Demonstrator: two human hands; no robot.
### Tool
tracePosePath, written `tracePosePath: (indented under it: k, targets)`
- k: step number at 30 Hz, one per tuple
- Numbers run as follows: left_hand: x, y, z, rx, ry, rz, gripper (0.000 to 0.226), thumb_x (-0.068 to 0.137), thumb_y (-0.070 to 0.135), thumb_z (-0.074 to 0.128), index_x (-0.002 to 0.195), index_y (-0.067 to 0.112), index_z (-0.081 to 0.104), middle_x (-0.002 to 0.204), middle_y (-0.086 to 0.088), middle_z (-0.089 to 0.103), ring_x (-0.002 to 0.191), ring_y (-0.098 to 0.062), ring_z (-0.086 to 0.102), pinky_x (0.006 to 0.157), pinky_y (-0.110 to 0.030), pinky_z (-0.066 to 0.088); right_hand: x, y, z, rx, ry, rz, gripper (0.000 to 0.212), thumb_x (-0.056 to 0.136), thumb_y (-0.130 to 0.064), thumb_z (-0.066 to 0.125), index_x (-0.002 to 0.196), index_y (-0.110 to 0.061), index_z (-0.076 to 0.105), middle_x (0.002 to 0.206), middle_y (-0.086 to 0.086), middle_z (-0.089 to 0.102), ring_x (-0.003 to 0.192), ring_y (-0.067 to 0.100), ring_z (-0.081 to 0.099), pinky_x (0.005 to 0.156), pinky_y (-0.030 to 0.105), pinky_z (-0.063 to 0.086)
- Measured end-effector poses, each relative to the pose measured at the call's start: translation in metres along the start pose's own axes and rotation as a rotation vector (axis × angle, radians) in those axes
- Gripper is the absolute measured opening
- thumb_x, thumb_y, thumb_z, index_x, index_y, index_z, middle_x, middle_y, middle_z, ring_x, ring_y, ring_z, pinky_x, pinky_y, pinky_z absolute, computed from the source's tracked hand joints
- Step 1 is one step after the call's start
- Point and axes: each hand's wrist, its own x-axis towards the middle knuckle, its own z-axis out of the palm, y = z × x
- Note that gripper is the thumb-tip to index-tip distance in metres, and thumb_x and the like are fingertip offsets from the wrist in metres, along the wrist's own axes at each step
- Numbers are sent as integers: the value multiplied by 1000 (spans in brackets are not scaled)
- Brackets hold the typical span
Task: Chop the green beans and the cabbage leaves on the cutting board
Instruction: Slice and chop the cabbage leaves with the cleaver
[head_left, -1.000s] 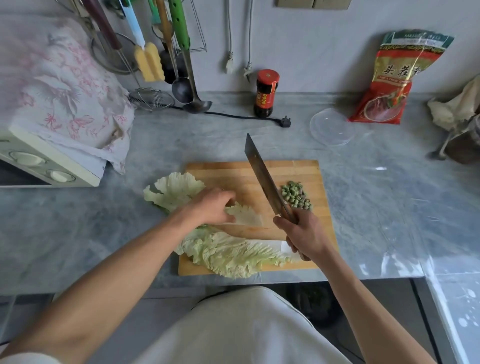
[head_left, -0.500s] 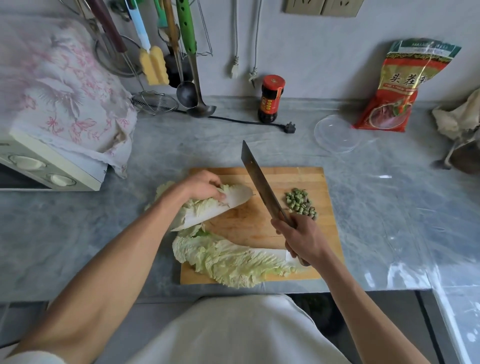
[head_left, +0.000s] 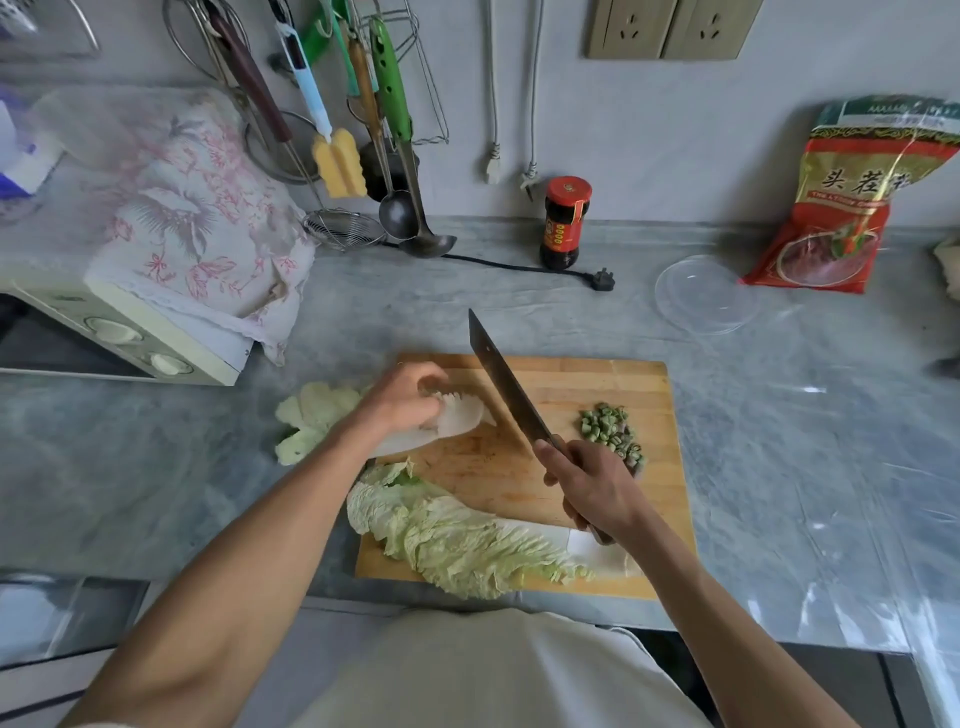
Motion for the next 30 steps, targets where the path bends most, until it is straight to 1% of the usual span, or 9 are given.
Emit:
tracePosePath:
  k: [2,4,7,14,19,23,26,28,30]
  targets:
    - [-8,-4,6,1,124,146,33,86,18,70,118,26,66,123,10,60,112,-12,57,98,-34,49,0,2,0,2,-11,-9,54,99,-49,52,85,3,62,60,16,65,43,23,55,43,35,49]
    - [-12,-9,12,140,123,303,35,85,23,72,120,25,65,124,10,62,115,-12,58,100,-35,48,0,4,-1,14,-14,-6,55,99,-49,51,86,4,61,72,21,69,44,22,56,42,34,49]
    - [-10,-16,24,340,109,424,46,84,27,75,128,21,63,129,3,63,119,-17,58,101,-36,48,3,4,-3,42,-23,14,55,100,-48,51,89,5,61,73,13,68,45,19,55,42,32,47]
    - [3,-25,29,507,129,387,57,85,28,75,138,25,54,135,2,57,110,-23,61,86,-38,54,4,2,-4,62,-33,53,51,101,-48,49,89,0,61,72,7,65,44,13,54,42,30,46]
    - [8,-28,24,441,138,417,51,85,9,70,133,20,61,131,-1,60,115,-24,59,82,-38,55,3,0,-3,48,-28,55,50,101,-49,47,86,-3,61,70,6,63,44,14,54,42,29,46]
    - [2,-18,29,366,232,531,43,81,9,75,123,15,68,123,-3,65,100,-21,64,73,-30,55,2,-2,-4,40,-20,63,50,102,-49,46,83,-4,60,66,5,61,43,14,53,41,29,45]
    - [-5,-20,43,395,208,585,36,82,11,76,116,16,70,115,-1,67,92,-23,66,60,-29,53,2,-3,-3,58,-11,74,48,102,-49,46,83,-6,59,69,5,60,44,14,53,42,28,45]
    - [-6,-25,53,359,231,555,34,82,11,76,115,17,70,116,0,67,96,-26,66,62,-35,55,1,-3,-3,57,-11,82,48,102,-49,46,84,-6,59,69,6,59,44,13,52,41,27,44]
    - [-5,-24,55,348,247,546,38,79,8,77,115,16,70,117,-2,66,101,-28,65,75,-42,56,0,-3,-4,47,-8,83,49,102,-49,46,85,-5,59,69,6,59,43,13,52,40,26,43]
